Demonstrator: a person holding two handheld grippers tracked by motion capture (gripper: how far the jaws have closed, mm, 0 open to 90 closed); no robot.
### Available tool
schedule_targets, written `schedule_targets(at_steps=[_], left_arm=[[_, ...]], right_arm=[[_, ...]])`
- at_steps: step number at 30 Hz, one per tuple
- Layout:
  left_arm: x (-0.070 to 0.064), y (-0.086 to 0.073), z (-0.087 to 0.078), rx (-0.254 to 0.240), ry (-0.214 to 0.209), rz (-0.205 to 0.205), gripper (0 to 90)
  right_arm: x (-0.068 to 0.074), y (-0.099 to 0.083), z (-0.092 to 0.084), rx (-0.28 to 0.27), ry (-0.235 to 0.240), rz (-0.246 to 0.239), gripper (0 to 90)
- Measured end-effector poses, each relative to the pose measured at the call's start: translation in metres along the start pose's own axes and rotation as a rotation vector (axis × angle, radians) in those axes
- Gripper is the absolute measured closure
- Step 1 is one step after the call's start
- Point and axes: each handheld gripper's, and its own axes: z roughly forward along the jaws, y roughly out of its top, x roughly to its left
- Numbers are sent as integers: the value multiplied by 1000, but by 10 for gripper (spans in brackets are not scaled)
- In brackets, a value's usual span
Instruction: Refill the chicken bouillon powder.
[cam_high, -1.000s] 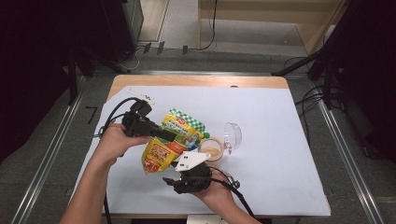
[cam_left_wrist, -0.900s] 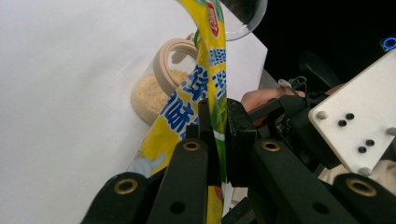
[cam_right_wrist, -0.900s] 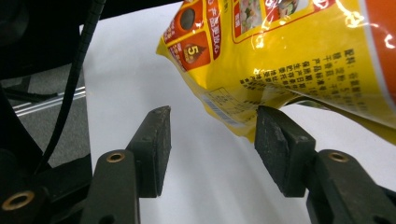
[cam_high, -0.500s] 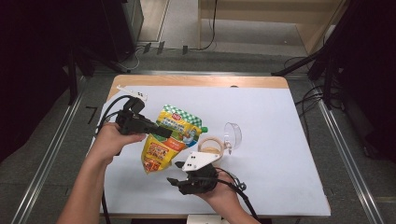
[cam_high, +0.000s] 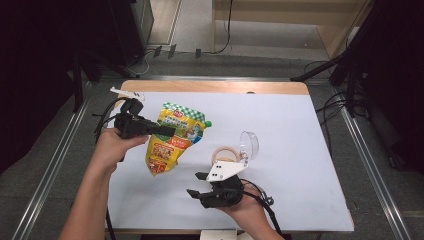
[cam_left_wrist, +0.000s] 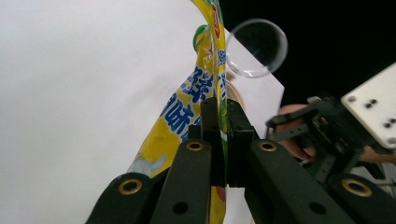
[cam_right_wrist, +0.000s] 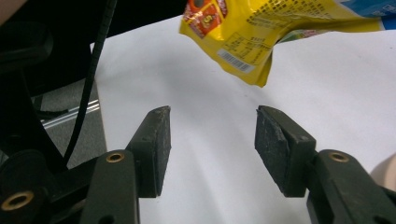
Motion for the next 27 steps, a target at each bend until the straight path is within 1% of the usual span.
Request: schedule_targets(at_steps=[2,4,6,7,10,11,13,17,20,21,22,23,26,27], left_arm=[[8,0,2,-18,24,-21,900],[12,1,4,-31,37,-25,900],[15,2,8,-39,54,-23,899],[16,3,10,-43,70,-14,899],[16,5,16,-55,100,-8,898],[17,5,18,-59,103,-1,898],[18,6,23,-73,104,-7,897],[22,5,33,-95,106,15,893],[25,4,39,-69,116,16,892],[26,3,41,-50,125,10,892],[27,2,41,-67,120,1,893],[29,1,40,-71,115,-11,893],[32,-2,36,-74,102,-27,893],[33,-3,34,-70,107,-33,892]], right_arm=[[-1,0,0,-2,-6,-1,471],[-3,0,0,-3,-11,2,471],[-4,-1,0,-8,-14,-2,470],[-4,-1,0,-3,-15,5,470],[-6,-3,0,2,-23,9,470],[-6,-3,-1,4,-25,10,470],[-7,-4,-2,6,-31,20,470],[-8,-5,-3,6,-39,26,466],[-8,-6,-3,9,-40,24,465],[-8,-6,-3,10,-40,25,465],[-8,-6,-3,9,-40,25,465],[-8,-6,-3,10,-39,25,465],[-8,-6,-3,13,-38,28,465],[-8,-6,-3,13,-38,28,465]])
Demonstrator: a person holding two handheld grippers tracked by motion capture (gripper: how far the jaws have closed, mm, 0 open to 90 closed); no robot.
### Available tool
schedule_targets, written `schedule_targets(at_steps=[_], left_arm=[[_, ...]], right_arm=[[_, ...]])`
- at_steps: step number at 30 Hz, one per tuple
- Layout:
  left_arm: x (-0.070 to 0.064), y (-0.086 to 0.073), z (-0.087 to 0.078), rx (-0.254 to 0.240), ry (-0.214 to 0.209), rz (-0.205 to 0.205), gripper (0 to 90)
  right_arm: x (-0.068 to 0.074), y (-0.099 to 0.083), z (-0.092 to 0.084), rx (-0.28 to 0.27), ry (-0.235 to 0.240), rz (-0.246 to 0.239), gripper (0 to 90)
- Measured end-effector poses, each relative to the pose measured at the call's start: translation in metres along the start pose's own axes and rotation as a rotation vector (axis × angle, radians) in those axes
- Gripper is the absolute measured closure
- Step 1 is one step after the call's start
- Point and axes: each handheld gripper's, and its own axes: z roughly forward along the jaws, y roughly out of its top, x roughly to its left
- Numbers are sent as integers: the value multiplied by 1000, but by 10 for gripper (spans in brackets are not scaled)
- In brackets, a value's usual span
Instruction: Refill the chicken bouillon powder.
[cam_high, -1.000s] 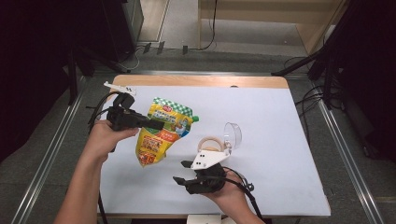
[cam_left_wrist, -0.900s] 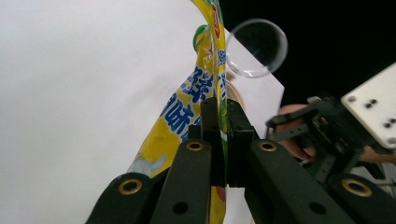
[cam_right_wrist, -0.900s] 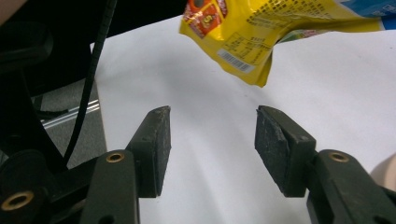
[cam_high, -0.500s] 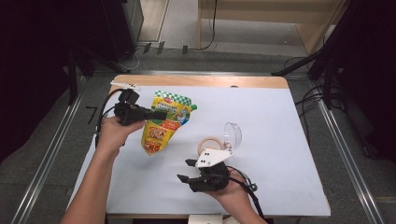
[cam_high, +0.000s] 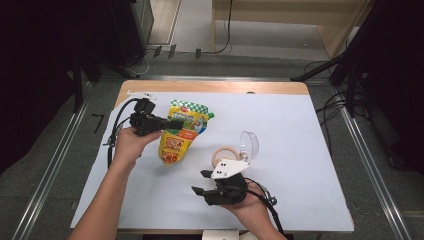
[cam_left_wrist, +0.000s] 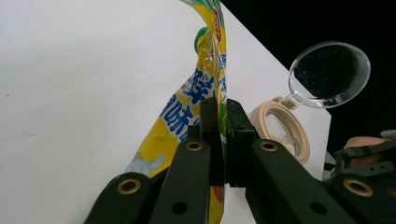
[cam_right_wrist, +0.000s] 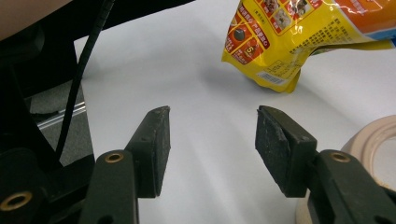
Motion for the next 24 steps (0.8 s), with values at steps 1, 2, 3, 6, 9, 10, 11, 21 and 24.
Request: schedule_targets(at_steps=[1,2,3,6,9,10,11,21,24], left_arm=[[1,-1,-2,4,7,-2,891],[1,-1,-4,9,8,-2,888],[2,-2,-5,11,9,-6,887],[3,-3,-10,19,20,5,880],[3,-5,-14,23,27,18,866],[3,-6,-15,27,26,20,859],[3,-7,-16,27,25,19,848],[0,-13,-24,30,17,38,785],[-1,-16,-26,31,14,48,777]], right_arm=[[0,0,0,0,-1,-1,465],[0,0,0,-1,-1,-4,465],[0,0,-1,0,-1,-2,465],[0,0,-1,-1,-1,-1,466],[-1,1,-1,-5,1,-4,467],[-1,1,-1,-6,1,-4,467],[-1,1,-1,-7,1,-7,467],[1,5,3,7,11,-37,467],[1,6,4,7,19,-35,467]])
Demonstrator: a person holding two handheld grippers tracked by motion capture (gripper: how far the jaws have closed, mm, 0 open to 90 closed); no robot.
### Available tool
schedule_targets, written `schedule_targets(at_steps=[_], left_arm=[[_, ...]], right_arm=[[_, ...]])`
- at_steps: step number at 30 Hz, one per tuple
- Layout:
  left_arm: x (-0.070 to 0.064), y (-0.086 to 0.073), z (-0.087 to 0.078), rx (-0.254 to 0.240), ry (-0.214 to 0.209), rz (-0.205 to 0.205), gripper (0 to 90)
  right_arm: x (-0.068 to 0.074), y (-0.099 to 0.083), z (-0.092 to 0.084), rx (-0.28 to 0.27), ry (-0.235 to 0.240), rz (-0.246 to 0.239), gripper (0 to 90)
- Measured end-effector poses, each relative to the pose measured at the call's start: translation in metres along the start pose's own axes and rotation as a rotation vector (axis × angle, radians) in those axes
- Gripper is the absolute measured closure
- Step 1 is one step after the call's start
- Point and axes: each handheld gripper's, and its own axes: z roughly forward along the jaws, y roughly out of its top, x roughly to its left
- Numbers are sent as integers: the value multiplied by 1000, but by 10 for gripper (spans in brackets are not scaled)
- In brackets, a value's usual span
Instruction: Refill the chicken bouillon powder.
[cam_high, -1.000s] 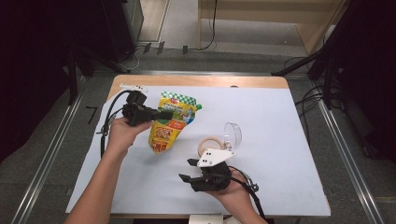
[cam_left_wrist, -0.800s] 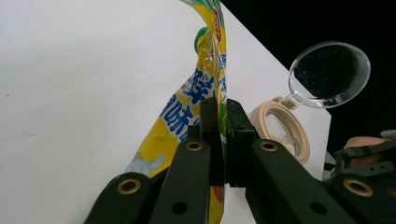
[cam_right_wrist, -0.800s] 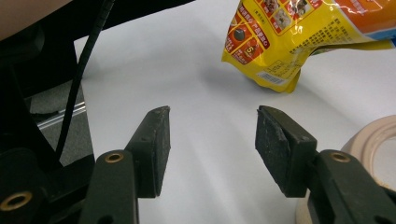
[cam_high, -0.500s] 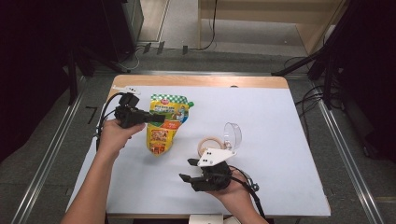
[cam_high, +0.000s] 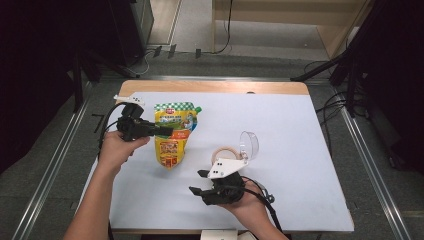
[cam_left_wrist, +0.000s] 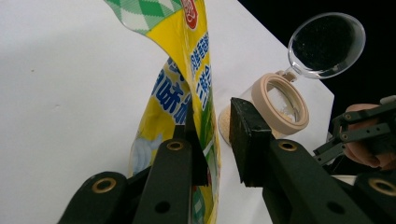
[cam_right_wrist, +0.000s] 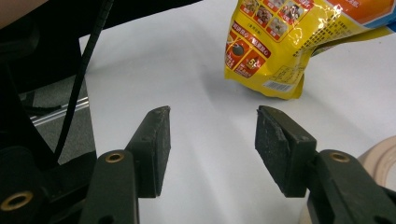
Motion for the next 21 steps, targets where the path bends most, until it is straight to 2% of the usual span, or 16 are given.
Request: schedule_targets(at_steps=[4,8,13,17,21], left_arm=[[-2,-3,-3,0,-1,19,769],[-4,-8,-7,2,13,61,768],[-3,-11,-11,13,7,44,721],[-2,-13,-14,6,1,53,693],[0,-14,-16,1,-6,60,611]], right_arm=[[0,2,1,2,5,-6,469],[0,3,2,2,8,-10,469],[0,4,2,-1,8,-11,470],[0,4,2,1,9,-9,470],[0,4,3,1,8,-18,470]])
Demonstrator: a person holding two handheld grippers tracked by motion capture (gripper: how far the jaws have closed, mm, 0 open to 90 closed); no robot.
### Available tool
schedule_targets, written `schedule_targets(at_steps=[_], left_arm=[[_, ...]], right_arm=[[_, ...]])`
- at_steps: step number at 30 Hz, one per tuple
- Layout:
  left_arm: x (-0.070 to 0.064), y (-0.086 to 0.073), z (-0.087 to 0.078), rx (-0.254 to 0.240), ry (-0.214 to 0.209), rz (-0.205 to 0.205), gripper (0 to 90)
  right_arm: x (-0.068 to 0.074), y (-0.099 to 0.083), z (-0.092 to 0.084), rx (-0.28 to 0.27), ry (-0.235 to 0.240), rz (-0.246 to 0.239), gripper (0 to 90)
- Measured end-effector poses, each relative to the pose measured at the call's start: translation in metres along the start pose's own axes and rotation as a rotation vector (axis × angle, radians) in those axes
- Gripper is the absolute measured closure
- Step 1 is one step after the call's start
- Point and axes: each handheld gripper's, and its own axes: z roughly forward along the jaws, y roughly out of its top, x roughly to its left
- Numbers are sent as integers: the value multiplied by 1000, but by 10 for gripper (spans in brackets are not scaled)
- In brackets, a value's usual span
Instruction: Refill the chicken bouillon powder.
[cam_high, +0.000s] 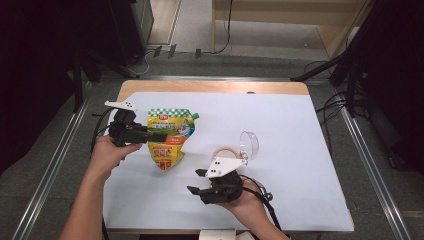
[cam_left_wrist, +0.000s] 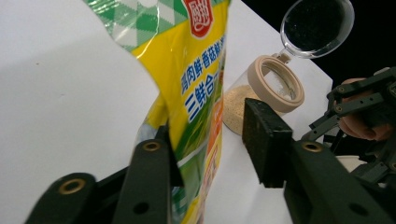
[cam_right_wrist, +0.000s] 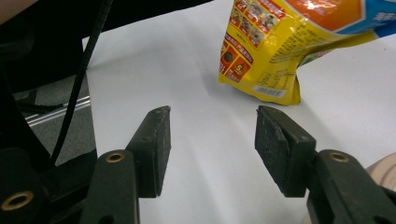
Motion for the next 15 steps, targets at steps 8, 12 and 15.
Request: schedule_targets(at_steps=[8,12,15], left_arm=[[0,-2,-8,-16,-3,15,536],[-3,1,-17,-28,14,18,525],[-4,2,-24,-36,30,15,511]], right_arm=[[1,0,0,4,-2,2,472],[-1,1,-2,7,-7,5,478],[-3,2,-4,13,-8,15,480]])
